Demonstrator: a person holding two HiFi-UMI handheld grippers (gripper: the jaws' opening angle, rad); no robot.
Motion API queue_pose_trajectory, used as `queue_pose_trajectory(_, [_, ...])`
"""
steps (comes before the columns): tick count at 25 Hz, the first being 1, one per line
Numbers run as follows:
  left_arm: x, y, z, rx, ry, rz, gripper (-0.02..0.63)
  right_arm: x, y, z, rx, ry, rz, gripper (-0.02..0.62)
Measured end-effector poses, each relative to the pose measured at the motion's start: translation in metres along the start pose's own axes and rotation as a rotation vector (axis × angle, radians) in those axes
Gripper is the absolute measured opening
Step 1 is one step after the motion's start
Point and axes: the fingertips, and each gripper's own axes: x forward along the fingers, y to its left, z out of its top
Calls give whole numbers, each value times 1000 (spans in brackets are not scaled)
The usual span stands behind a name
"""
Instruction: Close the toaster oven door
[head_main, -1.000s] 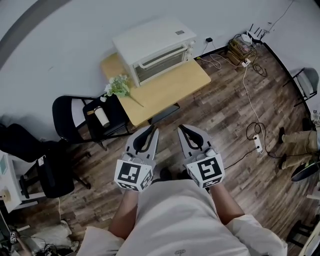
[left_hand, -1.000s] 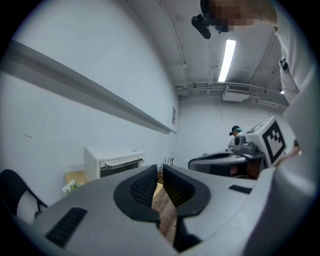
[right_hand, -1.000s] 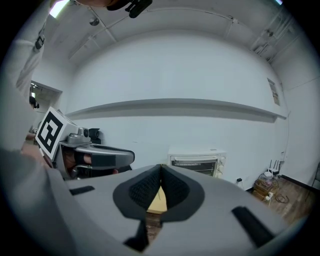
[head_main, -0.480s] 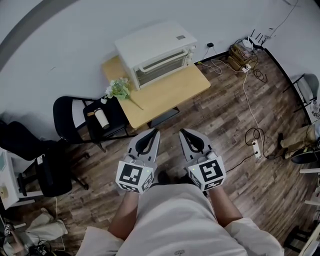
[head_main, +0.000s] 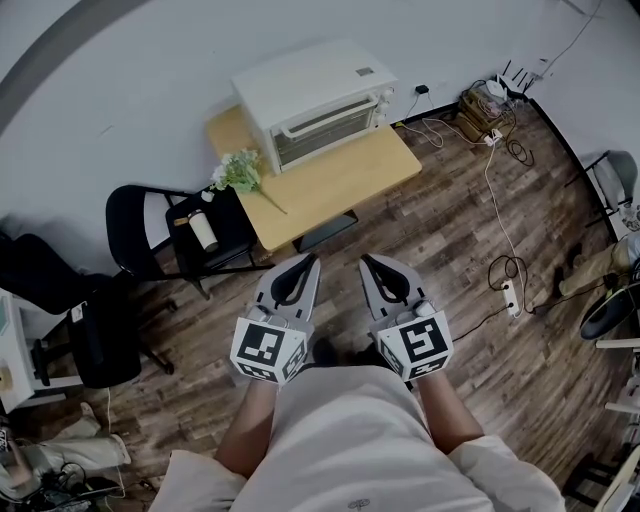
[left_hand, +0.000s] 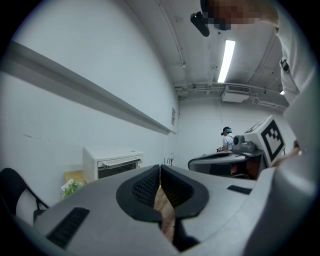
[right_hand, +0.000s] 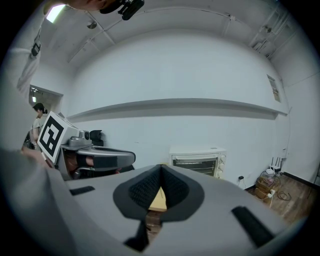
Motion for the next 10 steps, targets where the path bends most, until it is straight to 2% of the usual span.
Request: queue_pose_trajectory(10, [-5,-5,-5,-5,11,-5,14,-7,3,-2,0,2,-5,-2])
